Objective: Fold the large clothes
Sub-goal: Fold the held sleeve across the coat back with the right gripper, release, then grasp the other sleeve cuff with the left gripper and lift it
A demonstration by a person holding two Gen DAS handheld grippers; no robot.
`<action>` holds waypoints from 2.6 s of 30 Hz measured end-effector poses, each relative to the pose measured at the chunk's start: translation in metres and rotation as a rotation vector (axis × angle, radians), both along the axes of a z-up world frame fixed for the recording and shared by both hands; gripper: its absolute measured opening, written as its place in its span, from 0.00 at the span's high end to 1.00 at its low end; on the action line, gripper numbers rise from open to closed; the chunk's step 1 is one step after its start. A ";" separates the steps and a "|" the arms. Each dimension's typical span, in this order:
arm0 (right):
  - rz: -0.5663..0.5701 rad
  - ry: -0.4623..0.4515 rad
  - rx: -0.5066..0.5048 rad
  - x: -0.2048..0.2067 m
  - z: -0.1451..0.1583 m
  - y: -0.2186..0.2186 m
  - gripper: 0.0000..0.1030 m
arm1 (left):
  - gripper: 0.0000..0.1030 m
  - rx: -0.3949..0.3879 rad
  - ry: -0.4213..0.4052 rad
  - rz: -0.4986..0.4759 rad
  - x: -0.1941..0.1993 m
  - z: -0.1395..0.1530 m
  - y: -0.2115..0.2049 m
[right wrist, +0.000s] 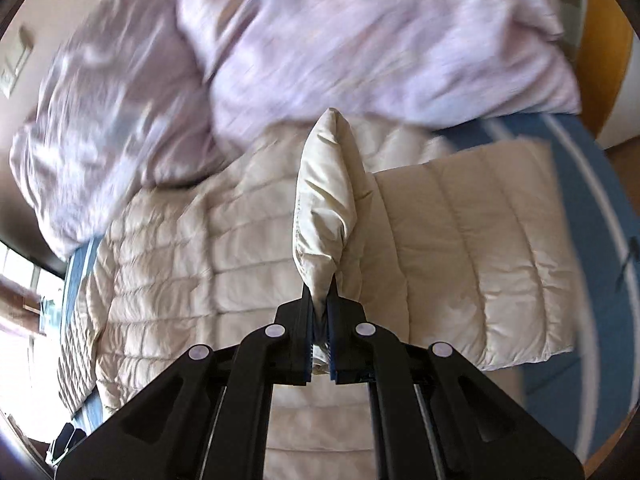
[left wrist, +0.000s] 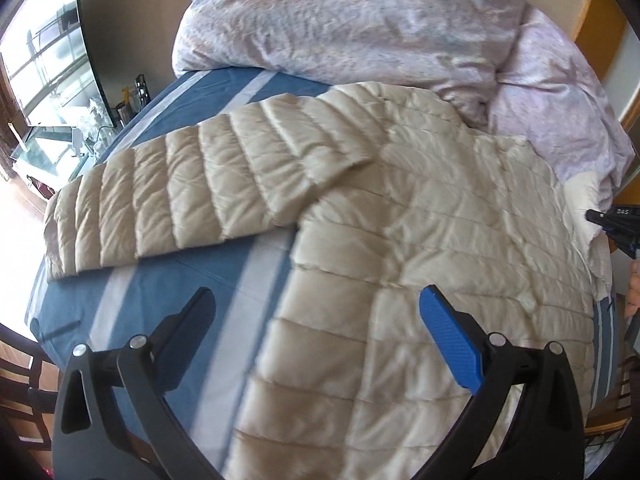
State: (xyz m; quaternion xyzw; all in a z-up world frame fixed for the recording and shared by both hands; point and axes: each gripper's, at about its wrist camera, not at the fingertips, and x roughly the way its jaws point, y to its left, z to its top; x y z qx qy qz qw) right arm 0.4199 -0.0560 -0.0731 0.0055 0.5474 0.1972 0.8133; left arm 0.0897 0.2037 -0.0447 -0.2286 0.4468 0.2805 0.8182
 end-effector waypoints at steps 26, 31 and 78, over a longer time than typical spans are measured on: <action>0.196 0.032 0.153 -0.053 0.013 0.131 0.61 | 0.02 -0.014 -0.008 0.053 -0.024 -0.008 0.094; 0.108 0.041 -0.024 -0.032 -0.018 0.128 0.61 | 0.02 -0.007 0.002 0.095 -0.037 -0.010 0.116; 0.060 0.066 -0.191 -0.049 -0.060 0.155 0.48 | 0.77 -0.230 -0.010 0.485 -0.166 -0.063 0.259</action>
